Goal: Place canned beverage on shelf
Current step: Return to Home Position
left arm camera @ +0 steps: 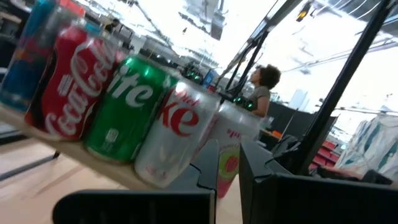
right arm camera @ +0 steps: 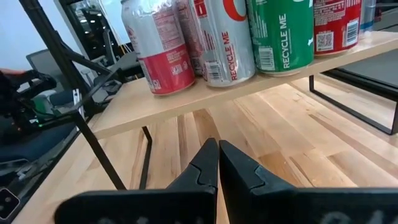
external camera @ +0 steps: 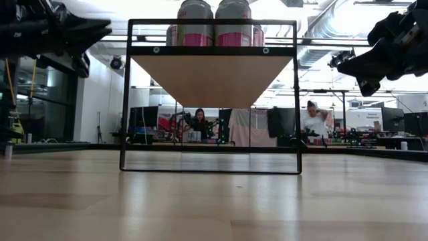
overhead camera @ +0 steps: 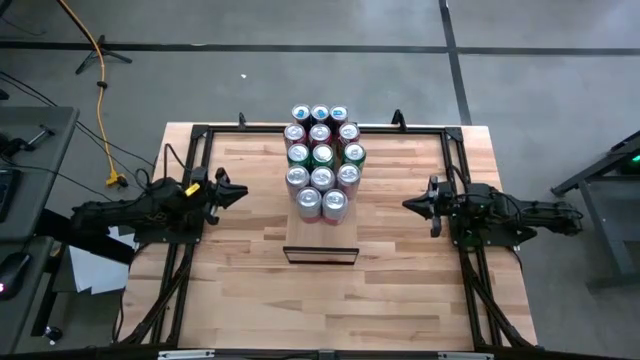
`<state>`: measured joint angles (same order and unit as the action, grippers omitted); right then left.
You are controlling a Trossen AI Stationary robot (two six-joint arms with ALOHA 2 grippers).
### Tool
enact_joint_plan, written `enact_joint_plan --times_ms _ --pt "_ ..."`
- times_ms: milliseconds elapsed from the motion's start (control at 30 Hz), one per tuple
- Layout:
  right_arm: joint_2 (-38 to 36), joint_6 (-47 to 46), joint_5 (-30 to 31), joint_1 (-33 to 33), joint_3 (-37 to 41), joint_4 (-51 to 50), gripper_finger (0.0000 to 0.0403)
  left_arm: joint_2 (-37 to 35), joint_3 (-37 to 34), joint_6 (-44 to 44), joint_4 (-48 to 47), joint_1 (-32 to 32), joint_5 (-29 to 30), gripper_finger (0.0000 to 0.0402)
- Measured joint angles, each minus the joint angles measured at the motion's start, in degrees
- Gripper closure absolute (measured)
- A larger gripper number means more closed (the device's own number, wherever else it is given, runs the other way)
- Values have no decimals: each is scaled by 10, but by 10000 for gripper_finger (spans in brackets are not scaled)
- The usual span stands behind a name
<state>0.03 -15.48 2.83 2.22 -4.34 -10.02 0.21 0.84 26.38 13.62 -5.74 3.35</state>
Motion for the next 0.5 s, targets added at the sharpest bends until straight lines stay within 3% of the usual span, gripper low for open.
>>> enact_joint_plan --times_ms 100,267,500 --pt "0 1 0 0 2 6 403 0 -1 0 -17 3 1 401" --pt "0 5 -1 0 37 115 402 0 -1 0 -122 10 1 401" --pt "9 5 1 0 37 114 402 3 -1 0 -122 29 -12 401"
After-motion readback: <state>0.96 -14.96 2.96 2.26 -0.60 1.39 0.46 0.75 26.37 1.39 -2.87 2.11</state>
